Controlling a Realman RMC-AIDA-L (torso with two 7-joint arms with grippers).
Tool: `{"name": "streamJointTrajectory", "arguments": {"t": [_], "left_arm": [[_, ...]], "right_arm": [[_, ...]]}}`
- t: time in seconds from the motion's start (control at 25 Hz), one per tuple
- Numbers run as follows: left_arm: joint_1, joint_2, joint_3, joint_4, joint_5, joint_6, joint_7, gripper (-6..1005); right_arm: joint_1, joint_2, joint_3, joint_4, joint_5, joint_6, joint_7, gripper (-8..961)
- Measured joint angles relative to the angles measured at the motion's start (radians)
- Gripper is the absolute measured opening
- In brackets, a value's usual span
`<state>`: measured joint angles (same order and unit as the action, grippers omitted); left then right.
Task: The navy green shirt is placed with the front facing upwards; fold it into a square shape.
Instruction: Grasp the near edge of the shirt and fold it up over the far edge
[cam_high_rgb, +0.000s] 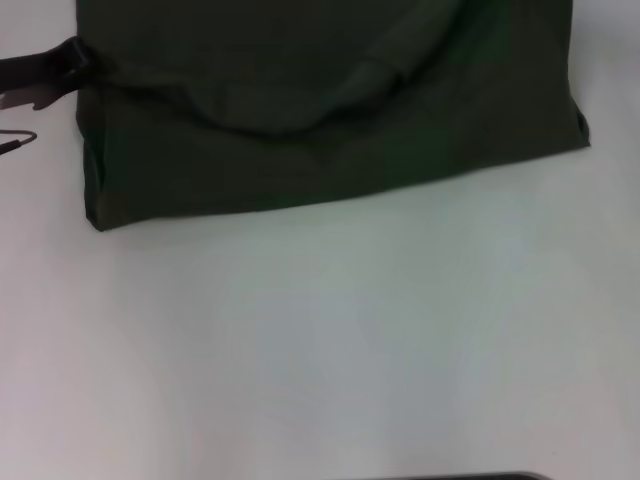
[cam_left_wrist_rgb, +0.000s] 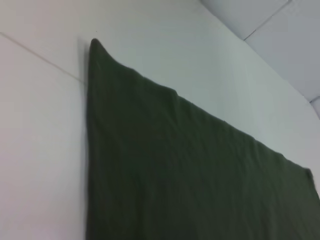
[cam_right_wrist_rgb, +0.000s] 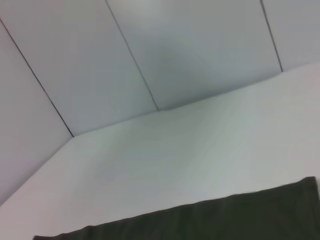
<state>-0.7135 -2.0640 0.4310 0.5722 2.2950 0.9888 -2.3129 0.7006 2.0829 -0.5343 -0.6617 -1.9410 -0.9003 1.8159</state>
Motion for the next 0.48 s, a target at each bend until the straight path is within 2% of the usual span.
{"name": "streamJointTrajectory", "arguments": {"t": [0.2,0.48], "left_arm": [[-0.006,-0.026,0.029,0.005,0.000,-0.077,0.014,163],[-0.011,-0.037,0.051,0.009,-0.001,-0.112,0.014,166]], "right_arm": [[0.029,0.002,-0.044,0.080,0.002,0.098,-0.062,47],[0.048,0.003,-0.080,0.109,0.003,0.178,-0.089,66]]}}
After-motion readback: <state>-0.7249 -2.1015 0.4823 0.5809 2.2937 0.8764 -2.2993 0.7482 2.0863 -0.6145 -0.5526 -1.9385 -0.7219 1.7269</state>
